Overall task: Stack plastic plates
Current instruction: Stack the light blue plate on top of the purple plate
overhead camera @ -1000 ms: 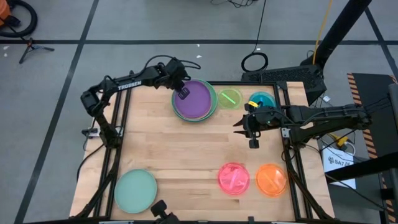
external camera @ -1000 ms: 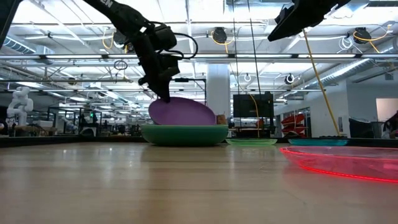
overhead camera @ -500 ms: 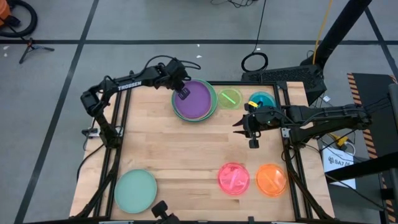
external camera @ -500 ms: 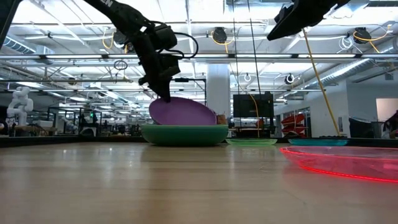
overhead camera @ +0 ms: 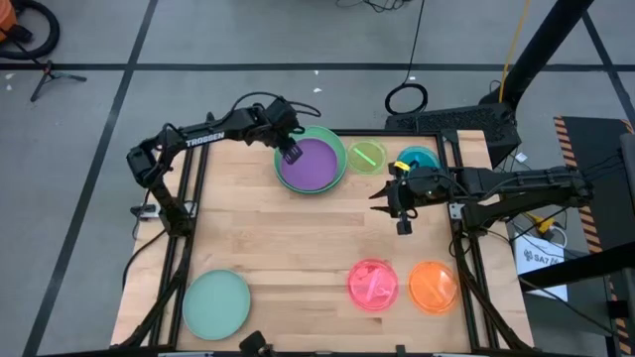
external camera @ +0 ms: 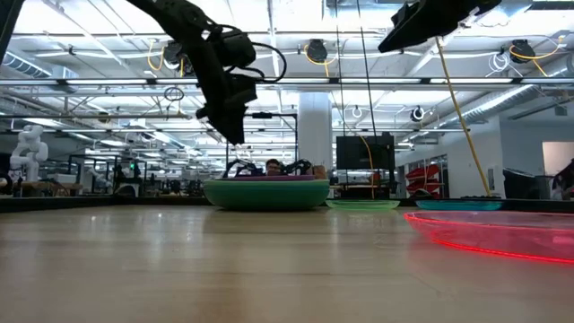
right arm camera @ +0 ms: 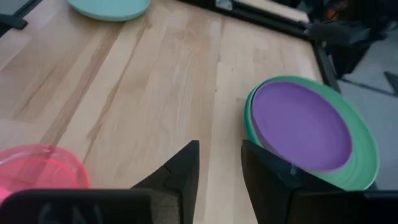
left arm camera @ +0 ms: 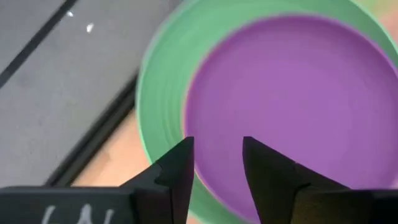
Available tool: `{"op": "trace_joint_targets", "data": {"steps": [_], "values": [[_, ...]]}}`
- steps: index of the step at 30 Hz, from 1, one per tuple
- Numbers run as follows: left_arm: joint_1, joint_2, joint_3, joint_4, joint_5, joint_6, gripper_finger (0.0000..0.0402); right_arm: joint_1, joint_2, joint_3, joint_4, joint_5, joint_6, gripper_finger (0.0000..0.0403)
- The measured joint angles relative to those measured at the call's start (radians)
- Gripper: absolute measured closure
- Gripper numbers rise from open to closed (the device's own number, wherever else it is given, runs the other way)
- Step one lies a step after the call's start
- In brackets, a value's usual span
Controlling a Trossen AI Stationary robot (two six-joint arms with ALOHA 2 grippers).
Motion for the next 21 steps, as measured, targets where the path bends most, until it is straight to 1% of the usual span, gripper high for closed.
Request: {"op": "trace_joint_targets", "data": {"steps": [3, 5, 8, 11, 15, 21], "values": [[-0.047, -0.029, 0.0, -0.124, 0.002, -0.001, 0.0259, -0.009, 0.0, 0.0, 0.018, -0.001, -0.028, 0.0291], [-0.092, -0.05, 0.0, -0.224, 0.034, 0.001, 0.0259, -0.015, 0.003, 0.0, 0.025, -0.003, -0.042, 0.0291], [-0.186, -0.073, 0.0, -0.395, 0.108, 0.0, 0.0259, -0.026, 0.003, 0.0, 0.028, -0.004, -0.061, 0.0291], [-0.299, -0.077, 0.0, -0.526, 0.123, -0.01, 0.0259, -0.035, 0.003, 0.0, 0.04, -0.005, -0.084, 0.0291], [-0.442, -0.078, 0.0, -0.591, 0.123, -0.01, 0.0259, -0.047, 0.003, 0.0, 0.061, -0.005, -0.117, 0.0291], [-0.607, -0.078, 0.0, -0.591, 0.123, -0.039, 0.0259, -0.066, 0.003, 0.0, 0.068, -0.005, -0.143, 0.0291]]}}
